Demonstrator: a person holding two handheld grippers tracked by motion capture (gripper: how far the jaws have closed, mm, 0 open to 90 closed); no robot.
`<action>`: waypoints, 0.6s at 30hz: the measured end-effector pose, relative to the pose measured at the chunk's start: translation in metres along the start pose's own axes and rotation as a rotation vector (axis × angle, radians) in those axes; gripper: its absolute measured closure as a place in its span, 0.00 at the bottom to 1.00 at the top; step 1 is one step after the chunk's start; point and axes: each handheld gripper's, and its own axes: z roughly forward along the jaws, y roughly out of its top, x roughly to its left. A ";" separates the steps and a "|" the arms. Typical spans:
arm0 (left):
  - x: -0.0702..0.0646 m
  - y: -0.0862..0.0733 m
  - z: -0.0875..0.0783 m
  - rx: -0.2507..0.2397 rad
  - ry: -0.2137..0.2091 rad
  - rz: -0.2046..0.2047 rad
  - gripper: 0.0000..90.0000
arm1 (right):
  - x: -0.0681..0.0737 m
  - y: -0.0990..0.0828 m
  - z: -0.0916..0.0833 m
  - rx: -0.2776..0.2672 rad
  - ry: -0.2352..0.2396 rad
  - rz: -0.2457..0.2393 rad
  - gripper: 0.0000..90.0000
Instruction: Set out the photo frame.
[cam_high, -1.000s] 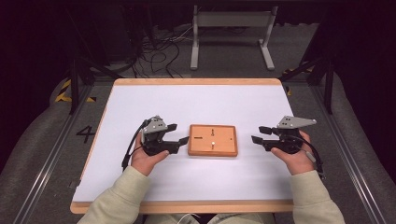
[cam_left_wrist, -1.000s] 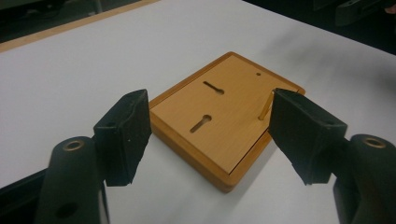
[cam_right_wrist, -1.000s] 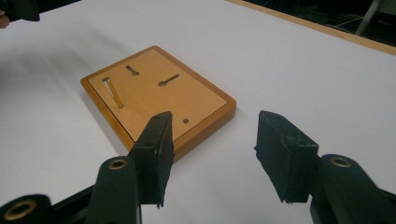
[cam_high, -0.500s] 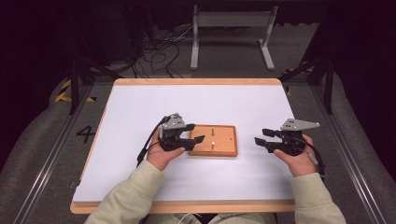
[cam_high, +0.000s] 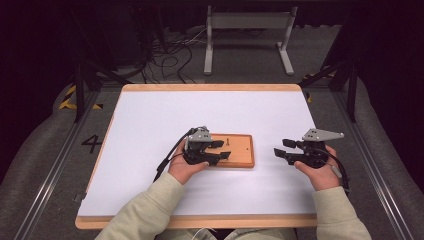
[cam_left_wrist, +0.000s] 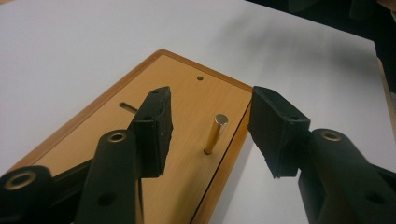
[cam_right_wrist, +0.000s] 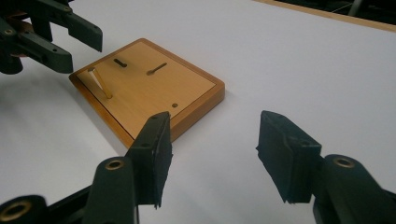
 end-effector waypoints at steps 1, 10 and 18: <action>0.000 -0.001 0.003 0.011 -0.004 0.007 0.57 | 0.000 0.000 0.000 0.000 0.000 -0.001 0.50; 0.001 -0.008 0.021 0.053 -0.012 0.027 0.68 | 0.000 -0.003 0.001 0.001 0.000 0.007 0.50; 0.000 -0.010 0.025 0.061 0.000 0.065 0.92 | 0.002 -0.005 0.000 0.006 0.000 0.009 0.50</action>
